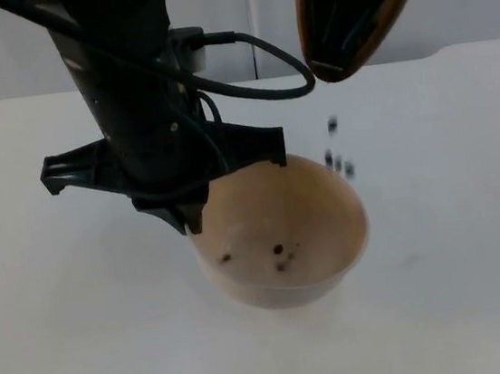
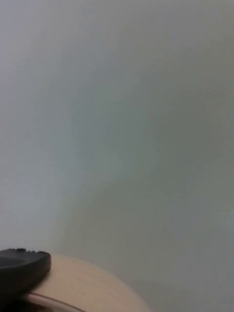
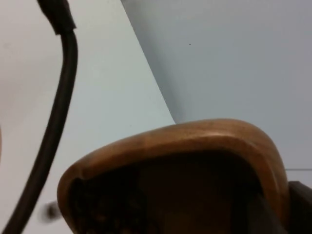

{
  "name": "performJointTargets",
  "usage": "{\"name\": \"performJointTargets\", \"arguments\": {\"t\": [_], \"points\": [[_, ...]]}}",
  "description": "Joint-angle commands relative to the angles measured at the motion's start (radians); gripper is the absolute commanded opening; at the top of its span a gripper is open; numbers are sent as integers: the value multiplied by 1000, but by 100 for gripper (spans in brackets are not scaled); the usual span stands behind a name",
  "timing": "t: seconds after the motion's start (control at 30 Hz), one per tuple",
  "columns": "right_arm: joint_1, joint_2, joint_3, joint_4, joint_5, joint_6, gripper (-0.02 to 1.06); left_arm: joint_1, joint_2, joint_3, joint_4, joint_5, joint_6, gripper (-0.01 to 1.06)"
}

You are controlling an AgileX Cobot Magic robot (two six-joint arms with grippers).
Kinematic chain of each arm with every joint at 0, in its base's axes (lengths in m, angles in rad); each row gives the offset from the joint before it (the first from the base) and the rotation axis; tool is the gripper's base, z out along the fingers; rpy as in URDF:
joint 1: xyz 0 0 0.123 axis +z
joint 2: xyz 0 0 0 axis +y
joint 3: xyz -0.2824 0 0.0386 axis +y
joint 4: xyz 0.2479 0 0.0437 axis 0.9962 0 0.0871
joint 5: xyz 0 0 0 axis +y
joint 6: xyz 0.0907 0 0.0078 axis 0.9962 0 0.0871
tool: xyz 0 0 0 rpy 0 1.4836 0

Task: Pick up the bowl with the left hand and pour the coffee beans from the cup into the bowl with the right hand.

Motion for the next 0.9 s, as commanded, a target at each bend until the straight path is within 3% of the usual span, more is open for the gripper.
{"name": "performJointTargets", "arguments": {"t": [0.0,0.87], "points": [[25,-6,-4,-19,-11,2,0,-4,-13,0,-8,-4,-8,0],[47,-6,-4,-41,-2,68,0,-4,-13,0,-17,-3,-8,0]]}}
